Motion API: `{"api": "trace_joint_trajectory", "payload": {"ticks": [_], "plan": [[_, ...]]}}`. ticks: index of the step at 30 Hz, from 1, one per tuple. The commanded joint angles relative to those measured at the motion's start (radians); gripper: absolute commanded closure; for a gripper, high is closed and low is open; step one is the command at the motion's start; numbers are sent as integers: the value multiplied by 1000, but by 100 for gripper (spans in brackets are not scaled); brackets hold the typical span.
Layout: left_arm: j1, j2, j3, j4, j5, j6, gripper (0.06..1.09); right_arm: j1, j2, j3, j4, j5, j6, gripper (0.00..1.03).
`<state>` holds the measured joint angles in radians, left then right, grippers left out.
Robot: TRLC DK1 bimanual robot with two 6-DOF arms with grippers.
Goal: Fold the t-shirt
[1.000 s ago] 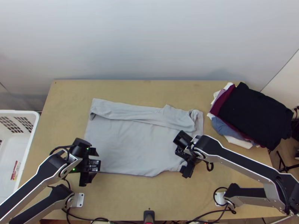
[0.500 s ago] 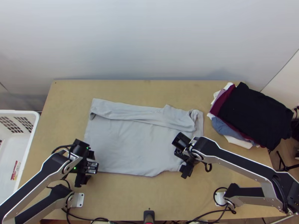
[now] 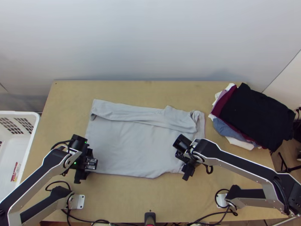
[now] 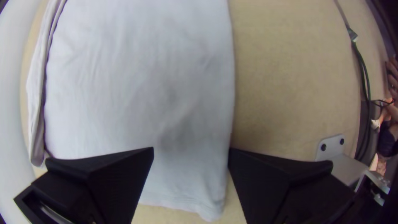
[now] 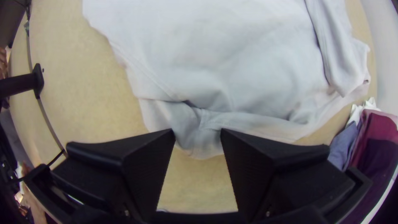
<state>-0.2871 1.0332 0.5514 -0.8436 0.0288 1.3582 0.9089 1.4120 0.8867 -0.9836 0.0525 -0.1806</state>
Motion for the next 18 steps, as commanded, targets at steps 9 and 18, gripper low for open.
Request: {"api": "trace_joint_trajectory", "payload": {"ticks": [9, 18], "plan": [[19, 47, 42, -48, 23, -24, 67, 4, 1, -26, 34, -3, -16, 100], [23, 64, 38, -55, 54, -21, 103, -7, -7, -46, 36, -2, -16, 100]]}}
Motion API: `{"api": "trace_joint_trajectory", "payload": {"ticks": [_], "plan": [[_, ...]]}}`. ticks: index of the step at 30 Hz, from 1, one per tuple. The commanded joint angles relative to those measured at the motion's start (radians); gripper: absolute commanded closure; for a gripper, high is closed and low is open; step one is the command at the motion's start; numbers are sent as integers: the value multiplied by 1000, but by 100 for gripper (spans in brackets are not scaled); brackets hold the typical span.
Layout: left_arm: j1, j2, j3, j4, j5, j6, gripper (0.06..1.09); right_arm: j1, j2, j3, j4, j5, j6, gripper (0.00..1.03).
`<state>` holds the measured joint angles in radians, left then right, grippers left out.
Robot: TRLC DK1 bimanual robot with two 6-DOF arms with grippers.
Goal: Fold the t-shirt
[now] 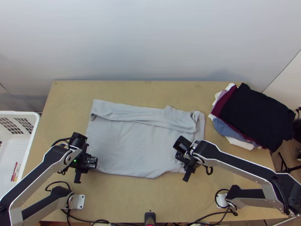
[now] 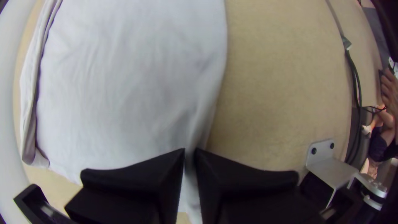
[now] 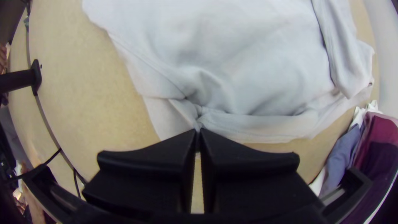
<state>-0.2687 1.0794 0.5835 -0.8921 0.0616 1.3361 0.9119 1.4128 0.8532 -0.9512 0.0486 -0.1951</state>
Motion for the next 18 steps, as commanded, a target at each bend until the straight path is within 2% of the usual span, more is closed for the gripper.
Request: {"api": "trace_joint_trajectory", "payload": {"ticks": [1, 6, 11, 18], "plan": [[13, 27, 15, -7, 24, -2, 104, -16, -14, -13, 3, 2, -1, 100], [114, 109, 138, -8, 70, -6, 104, -70, -55, -9, -12, -1, -17, 100], [226, 251, 323, -15, 116, -45, 104, -183, -98, 18, -18, -16, -29, 100], [256, 363, 475, -4, 149, -114, 104, -285, -86, 109, -17, -49, -38, 100]]}}
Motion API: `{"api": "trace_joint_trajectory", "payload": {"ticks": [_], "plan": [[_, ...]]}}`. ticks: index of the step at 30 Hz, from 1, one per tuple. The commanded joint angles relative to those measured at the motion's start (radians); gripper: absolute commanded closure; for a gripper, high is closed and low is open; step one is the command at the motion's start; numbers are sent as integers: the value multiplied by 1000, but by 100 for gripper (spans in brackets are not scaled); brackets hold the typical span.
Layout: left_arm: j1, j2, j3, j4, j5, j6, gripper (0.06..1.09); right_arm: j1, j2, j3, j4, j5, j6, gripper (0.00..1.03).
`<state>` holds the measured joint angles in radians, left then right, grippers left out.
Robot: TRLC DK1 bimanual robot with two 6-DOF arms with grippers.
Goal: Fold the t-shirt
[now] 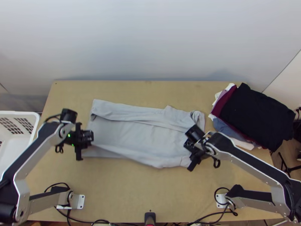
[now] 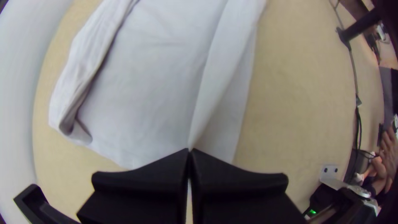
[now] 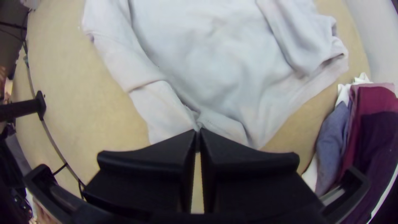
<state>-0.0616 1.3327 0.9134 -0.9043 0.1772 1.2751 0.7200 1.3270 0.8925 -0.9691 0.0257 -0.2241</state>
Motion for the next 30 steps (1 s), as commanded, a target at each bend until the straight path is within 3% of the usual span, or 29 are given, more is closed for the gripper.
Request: {"api": "trace_joint_trajectory", "payload": {"ticks": [1, 11, 24, 30], "plan": [[49, 128, 162, 13, 34, -62, 104, -108, 9, 86, 1, -33, -12, 100], [49, 312, 323, 53, 34, -109, 104, -238, 166, 244, 15, -49, -61, 100], [52, 526, 562, 105, 34, -175, 104, -312, 327, 367, 66, -47, -81, 100], [34, 589, 573, 139, 28, -187, 104, -318, 403, 391, 118, -47, -77, 100]]}}
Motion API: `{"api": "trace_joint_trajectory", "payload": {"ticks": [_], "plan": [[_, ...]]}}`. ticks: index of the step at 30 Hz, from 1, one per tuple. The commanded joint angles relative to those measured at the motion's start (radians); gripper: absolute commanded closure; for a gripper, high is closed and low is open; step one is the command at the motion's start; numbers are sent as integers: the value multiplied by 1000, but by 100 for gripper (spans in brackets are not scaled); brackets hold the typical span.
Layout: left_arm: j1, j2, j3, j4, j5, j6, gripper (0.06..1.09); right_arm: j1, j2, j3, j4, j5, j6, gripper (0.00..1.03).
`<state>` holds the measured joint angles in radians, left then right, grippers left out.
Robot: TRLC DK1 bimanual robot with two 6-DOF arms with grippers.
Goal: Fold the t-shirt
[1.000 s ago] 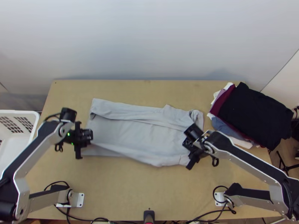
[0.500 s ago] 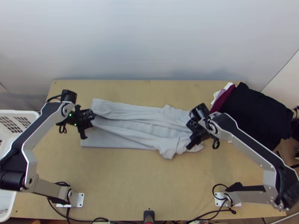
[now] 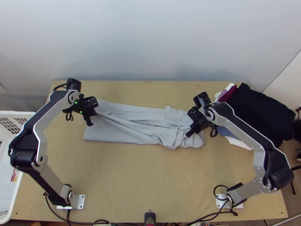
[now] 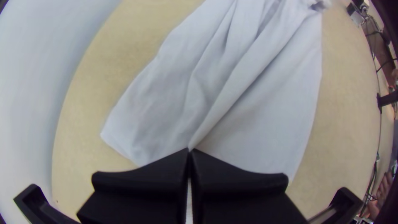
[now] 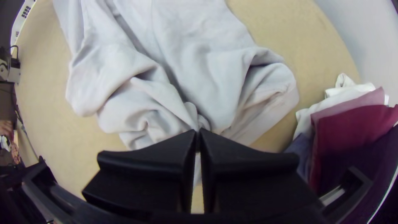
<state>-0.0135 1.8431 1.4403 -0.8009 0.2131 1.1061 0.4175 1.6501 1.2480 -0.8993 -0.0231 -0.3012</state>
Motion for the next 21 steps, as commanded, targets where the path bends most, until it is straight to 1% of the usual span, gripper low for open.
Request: {"api": "trace_joint_trajectory", "payload": {"ticks": [1, 5, 6, 8, 9, 11, 12, 14, 15, 16, 17, 18, 21], "plan": [[-16, 85, 46, 49, -8, -25, 104, -16, 91, 36, 60, 3, 1, 100], [-22, 108, 51, 74, -17, -29, 103, -22, 125, 44, 83, 5, -1, 100], [-25, 111, 48, 74, -18, -29, 100, -23, 129, 45, 86, 5, -1, 100], [-26, 111, 38, 111, -20, -42, 86, -28, 137, 47, 94, 8, -1, 100], [-23, 110, 37, 137, -20, -55, 82, -31, 140, 48, 99, 8, -1, 100], [-16, 117, 43, 149, -29, -58, 80, -39, 143, 50, 108, 11, -3, 100], [-14, 122, 48, 149, -40, -58, 75, -43, 145, 53, 108, 9, -3, 100], [-5, 122, 48, 149, -47, -58, 57, -46, 145, 60, 106, 9, -4, 100], [-3, 119, 45, 147, -60, -58, 43, -46, 143, 65, 105, 9, -6, 100], [0, 111, 38, 147, -70, -58, 25, -46, 140, 70, 99, 9, -6, 100], [6, 104, 34, 147, -72, -58, 8, -46, 137, 76, 94, 9, -6, 95], [10, 91, 29, 151, -72, -58, 10, -45, 129, 79, 89, 9, -6, 86], [30, 56, 29, 157, -70, -61, 10, -46, 108, 91, 83, 11, -3, 54]]}}
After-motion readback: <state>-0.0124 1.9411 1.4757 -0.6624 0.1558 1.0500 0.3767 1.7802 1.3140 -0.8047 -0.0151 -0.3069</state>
